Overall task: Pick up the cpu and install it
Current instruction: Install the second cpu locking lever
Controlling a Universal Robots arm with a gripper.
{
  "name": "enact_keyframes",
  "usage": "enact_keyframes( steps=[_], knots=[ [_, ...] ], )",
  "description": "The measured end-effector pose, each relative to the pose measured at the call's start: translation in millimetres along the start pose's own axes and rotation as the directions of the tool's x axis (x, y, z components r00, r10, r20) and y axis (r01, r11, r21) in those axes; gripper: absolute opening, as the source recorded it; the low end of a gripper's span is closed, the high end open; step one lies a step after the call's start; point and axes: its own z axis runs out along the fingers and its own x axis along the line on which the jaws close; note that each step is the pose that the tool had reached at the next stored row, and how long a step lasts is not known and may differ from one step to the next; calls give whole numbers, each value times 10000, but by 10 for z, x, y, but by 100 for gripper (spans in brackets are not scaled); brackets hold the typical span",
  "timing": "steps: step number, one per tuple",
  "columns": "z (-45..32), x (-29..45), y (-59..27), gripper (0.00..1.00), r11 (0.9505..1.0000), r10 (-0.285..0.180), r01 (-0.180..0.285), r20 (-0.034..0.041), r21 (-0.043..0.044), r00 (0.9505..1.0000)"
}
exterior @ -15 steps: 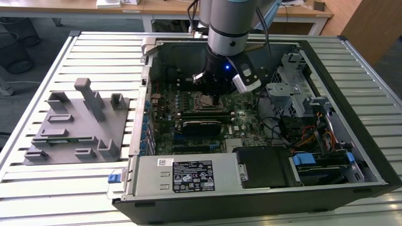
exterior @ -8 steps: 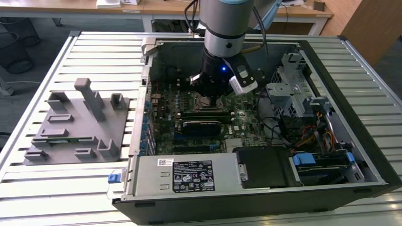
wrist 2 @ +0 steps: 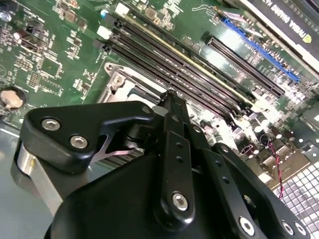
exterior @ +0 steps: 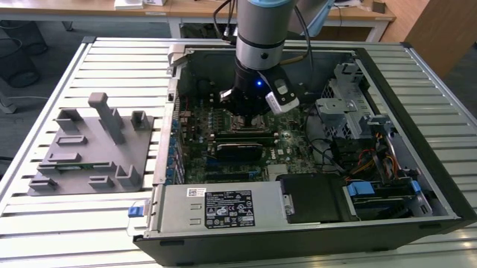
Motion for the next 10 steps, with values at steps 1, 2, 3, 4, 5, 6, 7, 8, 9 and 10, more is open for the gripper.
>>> enact_keyframes(
  steps=[1,2,3,4,5,6,7,8,9,10],
  knots=[
    [5,6,-1,11,10000,-1,1,0,-33,10000],
    [11,10,-3,11,10000,-2,2,-2,-64,10000],
    [16,15,-8,11,10000,-3,3,-5,-90,10000],
    [21,21,-16,11,9999,-3,3,-8,-112,10000],
    [26,28,-28,11,9999,-2,2,-9,-132,10000],
    [28,35,-40,11,9999,-1,1,-11,-144,10000],
    [31,42,-51,11,9999,-2,2,-10,-157,10000],
    [35,49,-59,11,9999,-2,2,-11,-169,10000],
    [39,58,-67,11,9998,-3,2,-12,-180,10000],
    [43,67,-74,11,9998,-4,3,-11,-192,10000]
  ],
)
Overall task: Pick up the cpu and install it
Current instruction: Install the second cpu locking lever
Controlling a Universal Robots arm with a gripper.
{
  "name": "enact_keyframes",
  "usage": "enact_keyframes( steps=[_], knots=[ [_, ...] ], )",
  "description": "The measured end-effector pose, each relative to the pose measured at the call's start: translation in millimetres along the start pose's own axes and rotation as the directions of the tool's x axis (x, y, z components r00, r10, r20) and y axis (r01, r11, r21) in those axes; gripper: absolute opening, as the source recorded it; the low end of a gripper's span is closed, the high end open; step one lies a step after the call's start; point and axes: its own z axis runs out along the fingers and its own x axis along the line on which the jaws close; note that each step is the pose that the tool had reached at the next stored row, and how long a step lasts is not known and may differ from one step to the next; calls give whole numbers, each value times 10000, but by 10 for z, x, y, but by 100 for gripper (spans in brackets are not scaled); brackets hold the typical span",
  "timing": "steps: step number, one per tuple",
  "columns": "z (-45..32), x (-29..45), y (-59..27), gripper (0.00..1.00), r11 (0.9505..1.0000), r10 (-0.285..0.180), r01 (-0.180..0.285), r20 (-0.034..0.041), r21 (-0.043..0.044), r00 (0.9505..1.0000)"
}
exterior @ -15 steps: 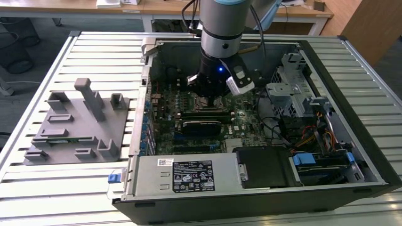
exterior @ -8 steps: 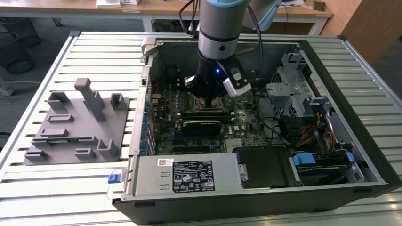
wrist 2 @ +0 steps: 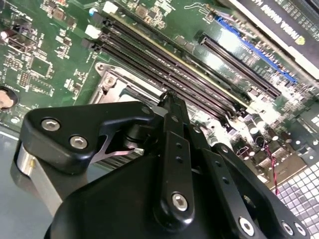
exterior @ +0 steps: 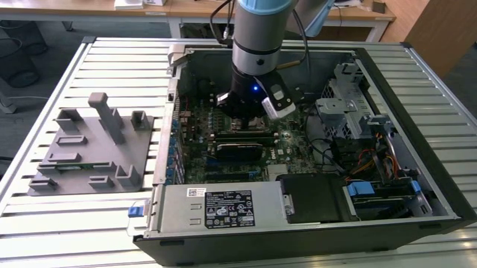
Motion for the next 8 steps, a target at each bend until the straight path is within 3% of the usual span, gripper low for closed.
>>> enact_keyframes(
  steps=[6,8],
  knots=[
    [26,49,-29,11,10000,-1,1,-3,-73,10000],
    [37,59,-34,11,9999,-3,3,-3,-134,10000]
  ],
)
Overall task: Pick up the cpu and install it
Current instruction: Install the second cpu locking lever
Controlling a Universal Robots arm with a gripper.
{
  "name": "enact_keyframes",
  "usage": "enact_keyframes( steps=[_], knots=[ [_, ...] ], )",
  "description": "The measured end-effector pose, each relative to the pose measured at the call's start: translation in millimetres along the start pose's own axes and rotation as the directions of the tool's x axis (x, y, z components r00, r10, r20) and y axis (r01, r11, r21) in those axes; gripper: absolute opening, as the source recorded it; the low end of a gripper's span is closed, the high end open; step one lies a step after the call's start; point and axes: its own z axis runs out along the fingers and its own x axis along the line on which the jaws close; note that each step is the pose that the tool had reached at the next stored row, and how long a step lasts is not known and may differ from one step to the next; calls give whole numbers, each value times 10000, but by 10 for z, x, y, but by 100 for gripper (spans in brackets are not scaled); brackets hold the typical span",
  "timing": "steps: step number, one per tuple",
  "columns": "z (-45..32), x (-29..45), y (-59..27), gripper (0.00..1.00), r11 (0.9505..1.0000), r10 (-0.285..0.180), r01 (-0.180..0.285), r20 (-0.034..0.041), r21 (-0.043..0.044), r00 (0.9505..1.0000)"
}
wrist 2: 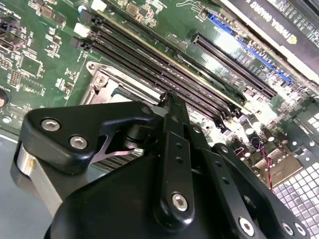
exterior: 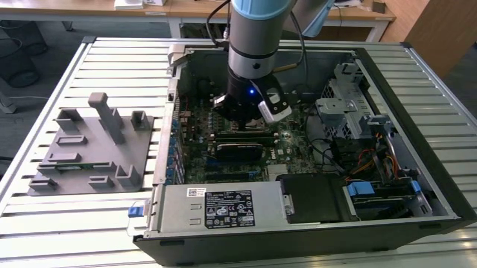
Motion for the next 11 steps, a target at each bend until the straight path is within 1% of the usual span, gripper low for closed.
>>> enact_keyframes(
  steps=[1,3,4,6,7,9,11],
  knots=[
    [5,4,-2,11,10000,-2,2,2,-43,10000],
    [13,13,-10,11,9999,-2,2,6,-156,10000],
    [16,17,-16,11,9998,-4,4,9,-223,10000],
    [20,25,-35,11,9992,-8,8,18,-397,10000],
    [20,26,-50,11,9989,-9,10,21,-469,10000],
    [23,28,-79,11,9985,-10,11,23,-550,10000],
    [31,28,-94,11,9983,-6,7,26,-579,10000]
  ],
)
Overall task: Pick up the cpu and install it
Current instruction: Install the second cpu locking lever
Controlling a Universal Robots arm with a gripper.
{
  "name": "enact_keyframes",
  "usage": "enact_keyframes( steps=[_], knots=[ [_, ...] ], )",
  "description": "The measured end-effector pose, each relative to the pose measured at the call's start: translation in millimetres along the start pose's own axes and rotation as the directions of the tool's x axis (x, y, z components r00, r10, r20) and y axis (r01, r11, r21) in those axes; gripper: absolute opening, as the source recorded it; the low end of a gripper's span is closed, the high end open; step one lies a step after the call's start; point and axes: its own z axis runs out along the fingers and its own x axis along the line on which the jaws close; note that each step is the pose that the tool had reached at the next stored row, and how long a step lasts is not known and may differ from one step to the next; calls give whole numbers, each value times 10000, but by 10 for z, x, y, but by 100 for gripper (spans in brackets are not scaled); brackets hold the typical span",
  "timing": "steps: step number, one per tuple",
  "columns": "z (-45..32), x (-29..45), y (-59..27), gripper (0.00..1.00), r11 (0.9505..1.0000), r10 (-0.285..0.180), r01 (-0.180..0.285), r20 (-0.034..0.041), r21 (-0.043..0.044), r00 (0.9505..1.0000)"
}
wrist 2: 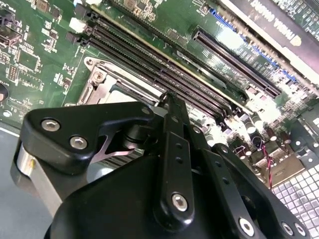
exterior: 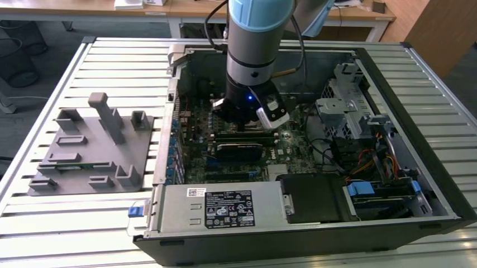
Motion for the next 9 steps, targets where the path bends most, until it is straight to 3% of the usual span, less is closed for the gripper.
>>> enact_keyframes(
  steps=[3,9],
  knots=[
    [8,1,-23,11,10000,0,0,2,-49,10000],
    [27,20,-40,11,9997,-4,4,9,-226,10000]
  ],
)
